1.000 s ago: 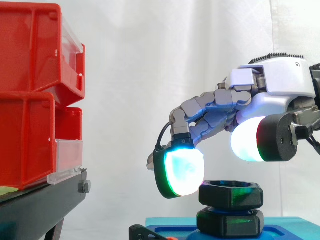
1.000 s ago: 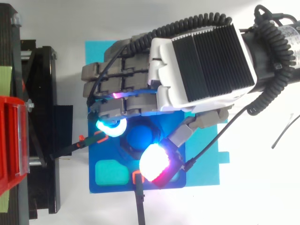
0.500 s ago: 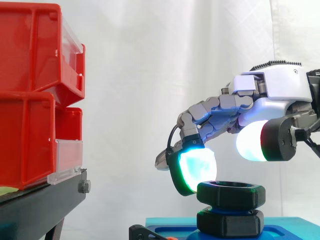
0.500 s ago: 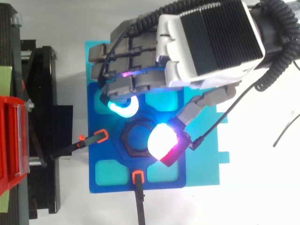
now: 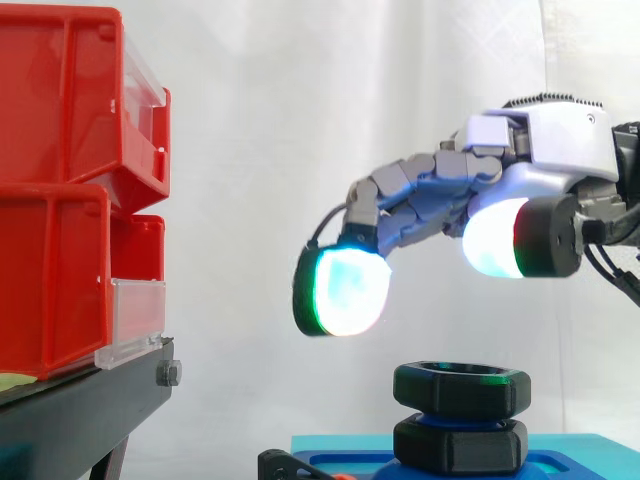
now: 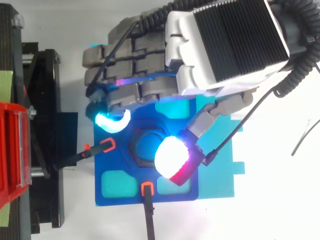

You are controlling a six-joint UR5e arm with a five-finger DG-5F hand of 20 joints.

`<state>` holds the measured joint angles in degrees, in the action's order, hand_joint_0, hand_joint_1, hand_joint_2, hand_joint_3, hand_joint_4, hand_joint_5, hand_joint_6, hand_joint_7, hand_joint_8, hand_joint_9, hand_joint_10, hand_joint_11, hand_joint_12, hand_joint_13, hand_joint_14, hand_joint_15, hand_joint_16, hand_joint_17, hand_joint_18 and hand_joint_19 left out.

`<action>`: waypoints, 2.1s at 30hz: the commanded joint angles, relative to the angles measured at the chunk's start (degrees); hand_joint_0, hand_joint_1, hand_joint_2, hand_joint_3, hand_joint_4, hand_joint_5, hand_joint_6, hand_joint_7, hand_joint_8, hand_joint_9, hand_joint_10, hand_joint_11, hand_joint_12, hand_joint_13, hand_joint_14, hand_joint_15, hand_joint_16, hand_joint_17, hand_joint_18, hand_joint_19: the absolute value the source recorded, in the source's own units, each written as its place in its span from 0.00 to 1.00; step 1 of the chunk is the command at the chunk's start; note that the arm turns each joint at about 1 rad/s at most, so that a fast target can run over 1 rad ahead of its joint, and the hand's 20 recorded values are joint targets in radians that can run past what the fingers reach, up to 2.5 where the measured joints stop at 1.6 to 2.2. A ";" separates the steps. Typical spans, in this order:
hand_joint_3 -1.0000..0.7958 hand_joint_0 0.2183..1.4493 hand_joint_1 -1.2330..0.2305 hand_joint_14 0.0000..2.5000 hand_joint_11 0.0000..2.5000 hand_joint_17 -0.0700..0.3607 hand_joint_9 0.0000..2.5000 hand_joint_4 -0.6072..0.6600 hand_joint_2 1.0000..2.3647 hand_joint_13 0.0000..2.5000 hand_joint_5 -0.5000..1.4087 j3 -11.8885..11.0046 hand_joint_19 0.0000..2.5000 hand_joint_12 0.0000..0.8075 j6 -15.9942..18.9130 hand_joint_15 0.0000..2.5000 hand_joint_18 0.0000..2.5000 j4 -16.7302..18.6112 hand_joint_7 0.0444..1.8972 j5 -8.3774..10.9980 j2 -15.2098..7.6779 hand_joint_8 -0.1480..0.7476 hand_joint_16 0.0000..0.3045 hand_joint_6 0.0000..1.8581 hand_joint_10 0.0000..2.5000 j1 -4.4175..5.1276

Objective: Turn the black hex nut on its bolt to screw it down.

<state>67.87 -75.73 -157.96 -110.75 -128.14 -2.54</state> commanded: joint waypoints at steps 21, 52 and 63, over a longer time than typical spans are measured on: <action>0.28 0.21 0.63 0.00 0.00 0.44 0.21 0.60 0.00 0.18 0.23 0.07 0.23 0.43 0.15 0.00 0.16 -2.01 0.36 3.78 -0.01 0.43 0.18 0.27 0.00 5.00; 0.28 0.22 0.63 0.00 0.00 0.44 0.24 0.58 0.00 0.19 0.27 2.00 0.24 0.43 -0.03 0.00 0.17 -1.83 0.70 2.20 -0.01 0.48 0.18 0.27 0.00 2.54; 0.28 0.21 0.64 0.00 0.00 0.44 0.25 0.60 0.00 0.20 0.27 2.00 0.24 0.43 -0.03 0.00 0.18 -1.21 0.70 -2.46 -0.01 0.48 0.18 0.27 0.00 -1.24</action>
<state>69.87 -75.74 -159.33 -111.52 -128.15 -2.71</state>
